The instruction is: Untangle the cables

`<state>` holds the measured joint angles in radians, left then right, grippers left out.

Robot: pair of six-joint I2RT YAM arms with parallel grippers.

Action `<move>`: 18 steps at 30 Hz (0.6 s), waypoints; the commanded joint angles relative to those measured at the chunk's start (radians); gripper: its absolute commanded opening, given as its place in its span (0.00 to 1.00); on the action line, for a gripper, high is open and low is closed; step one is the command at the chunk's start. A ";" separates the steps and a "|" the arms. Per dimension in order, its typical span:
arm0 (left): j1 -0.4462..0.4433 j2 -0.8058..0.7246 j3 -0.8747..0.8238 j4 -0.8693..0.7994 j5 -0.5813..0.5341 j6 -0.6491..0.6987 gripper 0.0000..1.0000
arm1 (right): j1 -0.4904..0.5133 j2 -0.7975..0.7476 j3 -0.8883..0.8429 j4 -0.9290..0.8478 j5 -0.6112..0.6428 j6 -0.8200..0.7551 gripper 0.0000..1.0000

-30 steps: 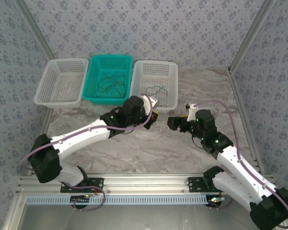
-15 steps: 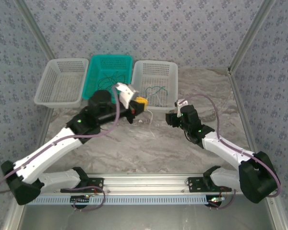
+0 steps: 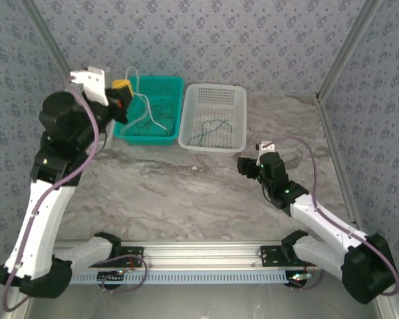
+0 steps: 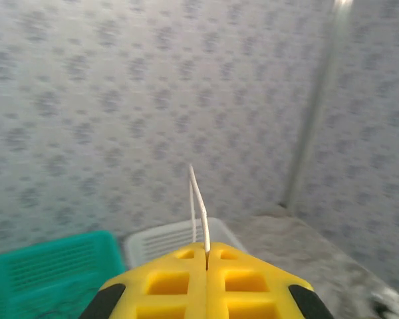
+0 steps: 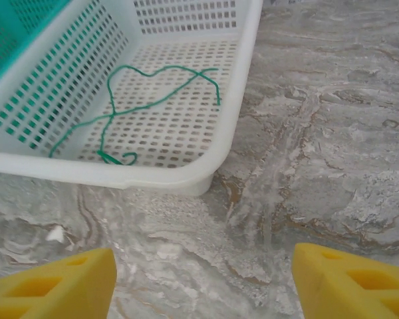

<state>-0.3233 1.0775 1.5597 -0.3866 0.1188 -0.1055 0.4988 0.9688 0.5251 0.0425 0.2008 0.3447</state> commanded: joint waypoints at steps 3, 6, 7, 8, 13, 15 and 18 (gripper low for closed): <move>0.249 0.119 0.102 -0.028 0.076 0.002 0.00 | 0.000 -0.102 0.017 -0.090 -0.059 0.017 0.80; 0.367 0.186 0.141 -0.006 0.091 -0.009 0.00 | 0.000 -0.143 0.035 -0.139 -0.074 0.026 0.81; 0.401 0.208 0.153 -0.002 0.093 -0.011 0.00 | 0.000 -0.154 0.043 -0.159 -0.071 0.028 0.81; 0.436 0.240 0.171 -0.002 0.093 -0.010 0.00 | 0.000 -0.166 0.052 -0.178 -0.072 0.030 0.81; 0.563 0.413 0.306 -0.048 0.082 -0.023 0.00 | -0.001 -0.212 0.073 -0.221 -0.063 0.026 0.82; 0.598 0.481 0.348 -0.035 0.101 -0.028 0.00 | 0.000 -0.224 0.080 -0.234 -0.049 0.029 0.82; 0.638 0.582 0.436 -0.045 0.112 -0.051 0.00 | 0.000 -0.231 0.087 -0.238 -0.043 0.032 0.83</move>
<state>0.2890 1.6001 1.9106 -0.4248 0.1989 -0.1295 0.4988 0.7513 0.5758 -0.1574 0.1425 0.3599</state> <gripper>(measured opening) 0.056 0.826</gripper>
